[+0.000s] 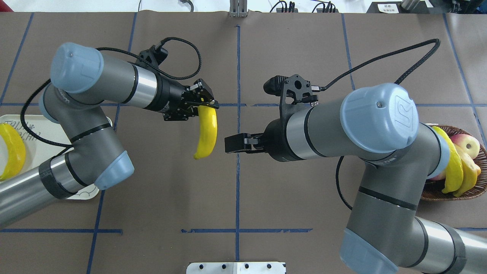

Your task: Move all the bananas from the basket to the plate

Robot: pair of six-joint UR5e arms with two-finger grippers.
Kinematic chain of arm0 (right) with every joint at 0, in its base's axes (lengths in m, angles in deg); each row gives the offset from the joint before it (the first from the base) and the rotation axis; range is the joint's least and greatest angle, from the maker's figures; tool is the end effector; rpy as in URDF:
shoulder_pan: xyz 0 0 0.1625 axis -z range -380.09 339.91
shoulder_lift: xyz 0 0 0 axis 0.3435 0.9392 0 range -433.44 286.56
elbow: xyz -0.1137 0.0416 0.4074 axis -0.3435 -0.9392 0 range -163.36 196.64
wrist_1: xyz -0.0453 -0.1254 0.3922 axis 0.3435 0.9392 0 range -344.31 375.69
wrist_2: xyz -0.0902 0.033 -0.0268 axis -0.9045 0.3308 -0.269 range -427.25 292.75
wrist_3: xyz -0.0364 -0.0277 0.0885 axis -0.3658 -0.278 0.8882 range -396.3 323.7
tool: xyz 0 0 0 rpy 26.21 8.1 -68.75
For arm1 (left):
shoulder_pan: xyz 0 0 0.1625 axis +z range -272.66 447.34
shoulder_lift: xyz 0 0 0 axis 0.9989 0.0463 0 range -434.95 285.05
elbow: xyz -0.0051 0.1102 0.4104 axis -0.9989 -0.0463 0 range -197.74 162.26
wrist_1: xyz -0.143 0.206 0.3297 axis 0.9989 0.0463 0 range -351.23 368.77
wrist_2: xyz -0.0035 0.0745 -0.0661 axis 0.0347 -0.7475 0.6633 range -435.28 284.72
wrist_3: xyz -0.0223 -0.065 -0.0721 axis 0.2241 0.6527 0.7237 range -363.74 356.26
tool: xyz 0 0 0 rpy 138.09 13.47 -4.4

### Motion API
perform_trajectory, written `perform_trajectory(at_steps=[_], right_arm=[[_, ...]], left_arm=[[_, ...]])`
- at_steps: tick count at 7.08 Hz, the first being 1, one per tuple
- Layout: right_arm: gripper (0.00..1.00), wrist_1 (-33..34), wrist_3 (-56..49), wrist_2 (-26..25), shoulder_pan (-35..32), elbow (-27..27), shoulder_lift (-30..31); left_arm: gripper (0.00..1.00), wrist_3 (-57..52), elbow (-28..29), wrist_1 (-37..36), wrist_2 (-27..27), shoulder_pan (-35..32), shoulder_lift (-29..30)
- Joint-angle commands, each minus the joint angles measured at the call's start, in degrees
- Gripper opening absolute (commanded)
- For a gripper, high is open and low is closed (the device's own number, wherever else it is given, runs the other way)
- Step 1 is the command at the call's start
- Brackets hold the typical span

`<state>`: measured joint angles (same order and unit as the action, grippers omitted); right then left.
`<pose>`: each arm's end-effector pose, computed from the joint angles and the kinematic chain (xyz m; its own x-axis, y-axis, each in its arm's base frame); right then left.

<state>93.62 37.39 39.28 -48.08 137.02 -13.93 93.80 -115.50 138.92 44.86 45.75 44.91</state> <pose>-0.4161 -0.3400 0.1189 0.3075 -0.1415 0.9410 -0.1285 0.9736 0.1884 0.4140 -0.4789 0.2125 0.1299 -0.2669 -0.9549 0.2261 0.9457 -0.2335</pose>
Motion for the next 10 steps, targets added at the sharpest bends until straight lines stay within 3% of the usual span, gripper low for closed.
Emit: perform_trajectory(at_steps=[1,3,5,7,10], right_arm=[[1.00,1.51,0.06,-0.18,-1.35,1.42,2.52],[1.00,1.69,0.06,-0.70,-2.06,1.60,3.68],[1.00,1.69,0.06,-1.15,-2.68,1.52,4.74],[1.00,1.69,0.06,-1.32,-2.68,1.52,5.61],[1.00,1.69,0.06,-1.24,-3.21,1.60,5.53]], left_arm=[[0.00,-13.35,-5.13,-13.11,2.28,-6.54,-7.24],[0.00,-30.32,-9.28,-19.40,1.59,-9.98,-20.92],[0.00,-35.39,-7.98,-19.58,-1.04,-10.79,-30.10],[0.00,-35.40,-6.49,-19.67,-2.19,-10.61,-33.11],[0.00,-35.31,-1.47,-19.59,-4.82,-10.35,-31.62]])
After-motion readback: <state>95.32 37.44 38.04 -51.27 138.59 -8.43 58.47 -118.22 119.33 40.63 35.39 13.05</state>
